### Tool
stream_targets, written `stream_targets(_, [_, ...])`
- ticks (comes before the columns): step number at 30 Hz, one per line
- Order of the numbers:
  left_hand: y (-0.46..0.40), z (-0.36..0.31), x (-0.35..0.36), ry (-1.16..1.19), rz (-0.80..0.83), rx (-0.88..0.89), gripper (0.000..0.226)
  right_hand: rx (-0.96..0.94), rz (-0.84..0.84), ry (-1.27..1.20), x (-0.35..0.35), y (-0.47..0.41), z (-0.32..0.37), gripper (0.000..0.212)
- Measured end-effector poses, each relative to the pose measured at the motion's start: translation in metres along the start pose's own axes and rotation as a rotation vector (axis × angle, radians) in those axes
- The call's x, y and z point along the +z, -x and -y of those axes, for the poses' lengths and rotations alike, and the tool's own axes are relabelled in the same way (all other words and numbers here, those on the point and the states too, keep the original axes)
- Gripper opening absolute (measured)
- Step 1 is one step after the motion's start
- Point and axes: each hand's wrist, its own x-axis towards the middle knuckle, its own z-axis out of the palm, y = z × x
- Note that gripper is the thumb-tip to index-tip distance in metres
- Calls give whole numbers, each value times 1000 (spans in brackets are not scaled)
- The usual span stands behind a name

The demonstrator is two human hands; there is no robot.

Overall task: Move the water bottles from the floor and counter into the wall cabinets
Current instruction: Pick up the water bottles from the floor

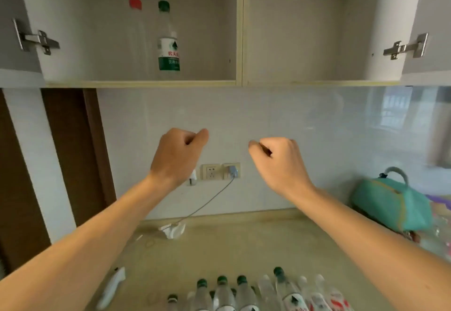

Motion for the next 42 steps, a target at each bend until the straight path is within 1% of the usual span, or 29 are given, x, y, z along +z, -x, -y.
stream_targets(3, [55,19,32,52,95,-128,52,64,77,1,-7,63,-19,54])
stream_targets(5, [98,36,53,104,160,-178,55,172,128,-42,-10,112,-34,55])
stream_targets(7, [144,56,74,126,243,-209,58,285,141,-71,-11,165,-47,56])
stream_targets(11, [243,101,110,165,438,-275,54,552,161,-107,1,280,-72,54])
stream_targets(14, [321,141,131,198,595,-314,41,790,173,-121,19,373,-93,52])
stream_targets(16, [373,167,144,233,693,-345,34,929,214,-91,32,435,-107,50])
stream_targets(18, [424,193,159,251,736,-448,30,1027,273,-55,45,492,-125,49])
stream_targets(20, [475,220,175,245,740,-576,30,1128,357,-31,54,544,-148,47])
stream_targets(23, [547,264,200,185,748,-737,29,1273,505,-31,63,618,-188,33])
stream_targets(25, [593,294,219,137,734,-815,27,1361,552,-46,69,664,-219,21])
stream_targets(27, [635,320,242,92,729,-862,25,1402,581,-41,74,706,-251,16])
stream_targets(31, [711,363,308,13,780,-931,21,1443,648,-34,83,784,-322,15])
stream_targets(35, [769,409,378,-70,818,-924,18,1488,684,-21,96,856,-400,14])
stream_targets(37, [794,438,407,-111,832,-905,15,1506,674,2,108,890,-438,14])
stream_targets(39, [815,469,429,-146,861,-845,16,1519,656,8,124,920,-473,14])
stream_targets(42, [841,520,452,-213,929,-710,29,1520,640,-6,154,956,-520,11])
